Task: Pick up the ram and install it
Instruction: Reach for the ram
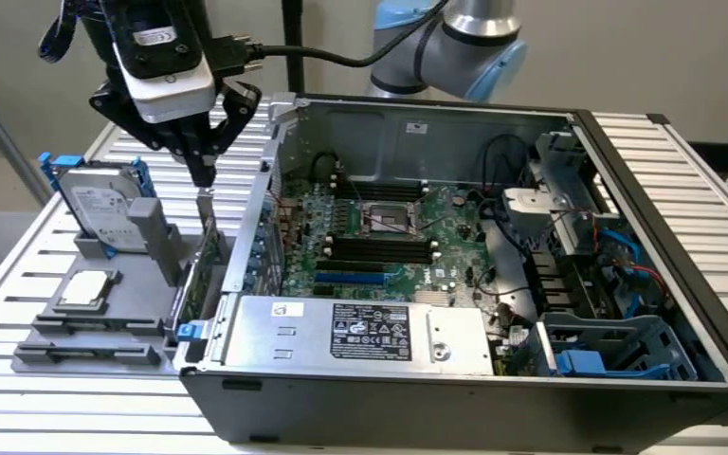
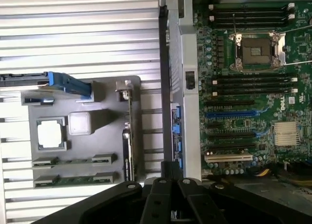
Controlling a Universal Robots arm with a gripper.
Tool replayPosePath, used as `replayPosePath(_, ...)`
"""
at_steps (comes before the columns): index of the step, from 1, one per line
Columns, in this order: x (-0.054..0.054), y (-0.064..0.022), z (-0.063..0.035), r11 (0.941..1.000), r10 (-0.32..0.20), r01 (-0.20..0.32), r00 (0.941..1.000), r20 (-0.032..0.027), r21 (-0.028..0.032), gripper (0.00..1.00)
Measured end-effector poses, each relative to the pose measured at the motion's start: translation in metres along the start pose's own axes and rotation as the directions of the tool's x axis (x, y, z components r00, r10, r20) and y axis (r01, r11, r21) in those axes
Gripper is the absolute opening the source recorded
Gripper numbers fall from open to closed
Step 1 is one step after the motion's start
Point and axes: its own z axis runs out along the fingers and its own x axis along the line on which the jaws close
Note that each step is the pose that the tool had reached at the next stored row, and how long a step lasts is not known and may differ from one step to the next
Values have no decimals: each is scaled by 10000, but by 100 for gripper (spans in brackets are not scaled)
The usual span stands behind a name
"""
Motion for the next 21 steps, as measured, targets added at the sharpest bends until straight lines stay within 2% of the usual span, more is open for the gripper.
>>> replayPosePath(5, 221, -72, -12, 10000, -2, 2, 10000, 33, 25, 11)
replayPosePath(11, 488, -152, -25, 10000, -4, 4, 10000, 46, 61, 11)
replayPosePath(21, 932, -264, -38, 9998, -9, 8, 10000, 54, 179, 11)
